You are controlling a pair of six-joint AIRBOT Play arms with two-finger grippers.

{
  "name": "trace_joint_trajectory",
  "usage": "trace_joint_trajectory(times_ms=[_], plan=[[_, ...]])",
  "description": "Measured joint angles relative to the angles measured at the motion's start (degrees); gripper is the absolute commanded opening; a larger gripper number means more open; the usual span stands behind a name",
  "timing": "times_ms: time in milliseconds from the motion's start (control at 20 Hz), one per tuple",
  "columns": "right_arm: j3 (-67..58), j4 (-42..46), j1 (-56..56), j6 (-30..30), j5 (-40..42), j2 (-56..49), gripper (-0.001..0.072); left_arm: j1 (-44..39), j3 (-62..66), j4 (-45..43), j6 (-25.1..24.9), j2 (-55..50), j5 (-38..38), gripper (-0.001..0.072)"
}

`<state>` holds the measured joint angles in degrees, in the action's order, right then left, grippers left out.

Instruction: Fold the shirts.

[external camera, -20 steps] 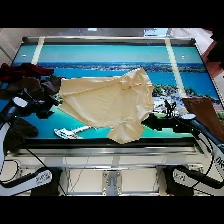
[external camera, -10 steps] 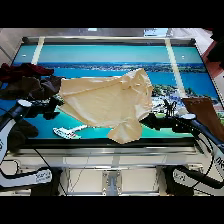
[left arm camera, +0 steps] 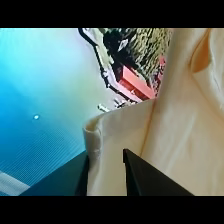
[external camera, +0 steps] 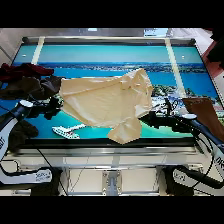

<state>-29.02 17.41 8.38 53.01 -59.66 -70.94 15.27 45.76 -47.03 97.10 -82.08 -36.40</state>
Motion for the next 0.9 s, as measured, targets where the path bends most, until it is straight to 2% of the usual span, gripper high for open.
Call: trace_joint_trajectory(times_ms=[50,150,250,400,550,650,900], plan=[[0.0,-0.3,0.0,-0.2,0.0,0.0,0.0032,0.0,0.0,0.0,0.0,-0.3,0.0,0.0012],[0.0,-0.9,0.0,-0.3,-0.1,0.3,0.0031,0.0,0.0,0.6,-1.1,-0.5,0.1,0.0011],[0.0,-1.3,0.0,-0.5,-0.4,1.3,0.0030,0.1,0.8,4.4,-4.7,-0.6,-0.3,0.0010],[-1.7,-1.0,0.2,-0.6,-2.3,6.1,0.0029,0.1,5.2,14.0,-15.6,1.6,-3.5,0.0011],[-6.0,-0.1,2.5,1.4,-4.7,15.1,0.0028,0.1,13.4,22.3,-27.6,8.3,-10.2,0.0011],[-10.4,1.1,5.9,3.5,-6.4,22.4,0.0026,0.1,19.2,24.5,-32.5,14.4,-14.2,0.0010],[-26.4,9.3,17.5,9.6,-11.1,38.9,0.0025,0.2,30.8,24.8,-36.4,31.2,-17.5,0.0010]])
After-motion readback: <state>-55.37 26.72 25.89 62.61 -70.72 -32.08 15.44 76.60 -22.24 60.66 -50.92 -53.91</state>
